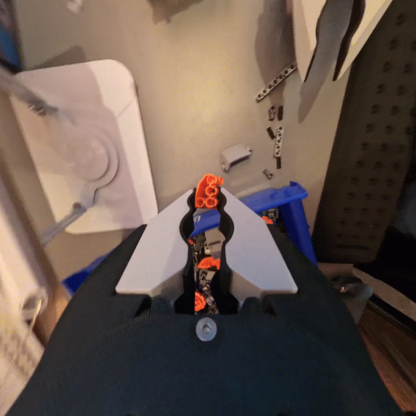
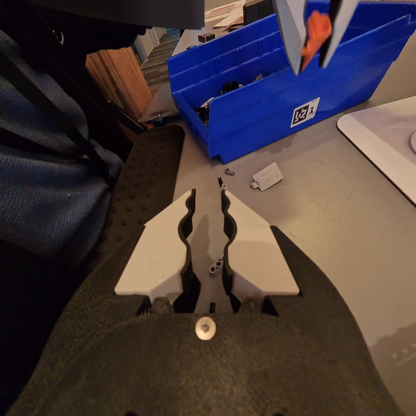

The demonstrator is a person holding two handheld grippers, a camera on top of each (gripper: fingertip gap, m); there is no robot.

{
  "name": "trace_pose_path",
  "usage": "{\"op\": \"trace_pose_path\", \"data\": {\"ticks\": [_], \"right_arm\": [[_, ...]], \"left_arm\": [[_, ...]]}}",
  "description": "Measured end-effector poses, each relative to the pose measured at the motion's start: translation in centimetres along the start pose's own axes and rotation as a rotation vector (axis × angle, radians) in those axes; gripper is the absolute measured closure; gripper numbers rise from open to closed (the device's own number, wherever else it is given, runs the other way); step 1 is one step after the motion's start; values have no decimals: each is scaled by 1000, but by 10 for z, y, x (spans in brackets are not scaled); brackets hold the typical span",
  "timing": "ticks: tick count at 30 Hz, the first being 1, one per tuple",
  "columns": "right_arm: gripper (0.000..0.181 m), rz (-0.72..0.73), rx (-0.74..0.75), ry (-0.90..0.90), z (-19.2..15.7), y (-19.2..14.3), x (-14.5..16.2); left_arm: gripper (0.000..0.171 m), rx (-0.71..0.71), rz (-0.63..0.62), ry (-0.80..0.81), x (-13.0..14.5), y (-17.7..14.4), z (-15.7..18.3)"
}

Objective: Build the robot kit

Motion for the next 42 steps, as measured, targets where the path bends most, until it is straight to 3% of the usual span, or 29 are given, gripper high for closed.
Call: {"op": "trace_pose_path", "data": {"ticks": [6, 7, 12, 16, 19, 23, 29, 32, 34, 36, 39, 42], "right_arm": [[161, -1, -4, -9, -2, 0, -1], [161, 0, -4, -10, -2, 0, -1], [161, 0, -10, -8, -2, 0, -1], [161, 0, -11, -8, -2, 0, -1], [161, 1, -9, -10, -2, 0, -1], [161, 5, -7, -13, -3, -1, -2], [161, 8, -2, -19, -3, -2, -3], [161, 5, -1, -19, -3, -1, -3], [161, -1, -1, -16, -3, 0, -2], [161, -5, -1, -11, -2, 0, -1], [161, -10, 1, -5, -1, 1, 0], [160, -11, -1, 1, 0, 1, 1]], "left_arm": [[157, 169, -235, 112, -43, 70, -5], [156, 257, -272, 111, -46, 81, -1], [155, 316, -371, 124, -50, 120, -1], [148, 283, -278, 126, -52, 110, -5], [134, 254, -174, 99, -47, 90, -9], [133, 169, -88, 68, -21, 46, -5], [138, -61, -85, -129, 62, -11, -9], [136, -94, -49, -241, 98, -8, -16], [118, -54, -97, -297, 119, 10, -20], [111, -27, -167, -350, 136, 31, -25], [103, -1, -220, -392, 150, 56, -32], [106, 52, -175, -414, 148, 70, -34]]}}
Point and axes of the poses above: each gripper's, where its closed fingertips meet, y out along the fingers, x out of its underside, z = x × y across the jaws, the point moved 9 cm from there along -y, back along the fingers, and after that the axes turned 6 degrees about -z, right-handed, at the moved point
